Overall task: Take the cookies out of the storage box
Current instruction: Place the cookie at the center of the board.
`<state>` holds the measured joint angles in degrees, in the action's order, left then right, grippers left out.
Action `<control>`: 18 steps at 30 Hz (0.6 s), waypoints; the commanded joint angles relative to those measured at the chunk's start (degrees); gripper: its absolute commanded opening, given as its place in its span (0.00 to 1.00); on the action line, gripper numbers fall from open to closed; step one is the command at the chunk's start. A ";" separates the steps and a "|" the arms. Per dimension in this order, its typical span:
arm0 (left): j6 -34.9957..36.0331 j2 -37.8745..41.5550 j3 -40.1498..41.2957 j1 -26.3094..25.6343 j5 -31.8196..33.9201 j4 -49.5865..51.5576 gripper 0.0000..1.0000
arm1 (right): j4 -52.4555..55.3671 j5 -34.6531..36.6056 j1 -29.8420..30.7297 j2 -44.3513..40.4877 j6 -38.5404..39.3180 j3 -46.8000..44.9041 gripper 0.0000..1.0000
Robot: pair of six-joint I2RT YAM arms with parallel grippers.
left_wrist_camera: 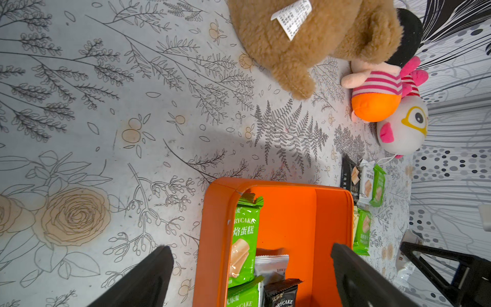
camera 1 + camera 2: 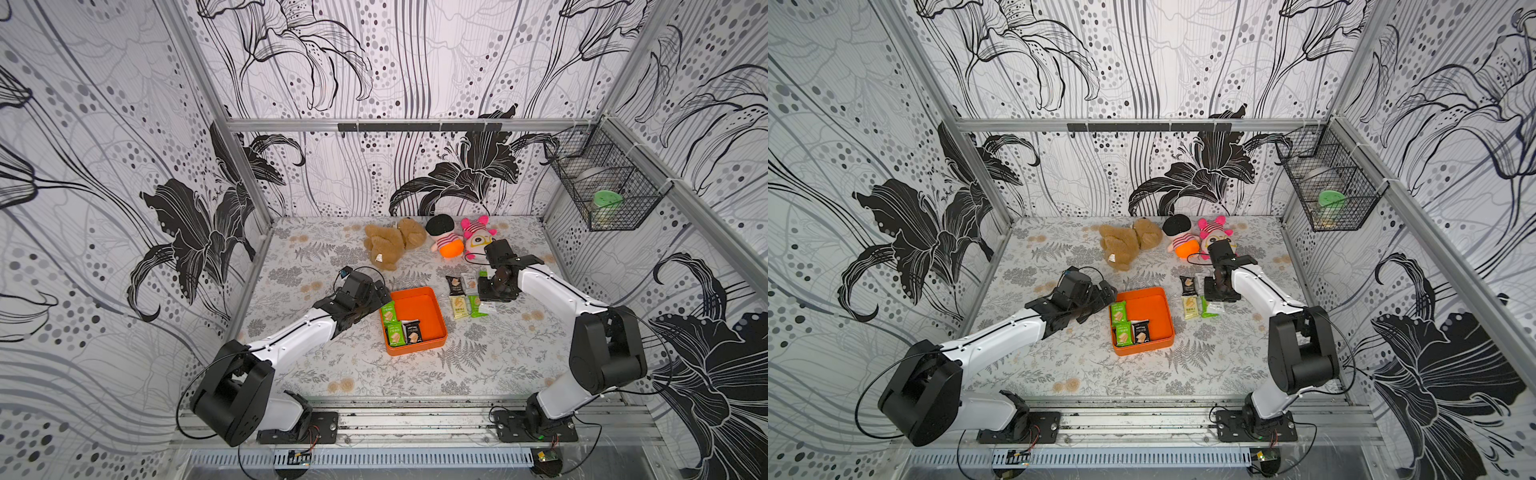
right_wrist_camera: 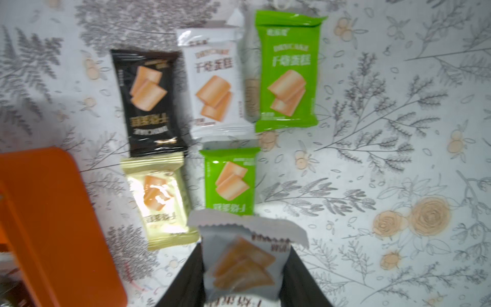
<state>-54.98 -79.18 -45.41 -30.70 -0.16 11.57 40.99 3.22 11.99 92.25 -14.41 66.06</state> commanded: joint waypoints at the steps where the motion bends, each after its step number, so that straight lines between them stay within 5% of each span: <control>1: 1.44 -1.03 -2.04 -0.39 -0.19 -1.28 0.97 | -2.96 -2.07 -3.95 1.13 2.87 -1.71 0.37; 18: 0.91 -2.53 -1.18 -1.37 -0.45 -4.10 0.97 | -7.53 -2.95 -8.03 12.62 4.47 1.68 0.43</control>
<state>-54.43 -81.71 -47.11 -31.64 -0.43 10.74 33.69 1.04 4.23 104.12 -10.98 66.02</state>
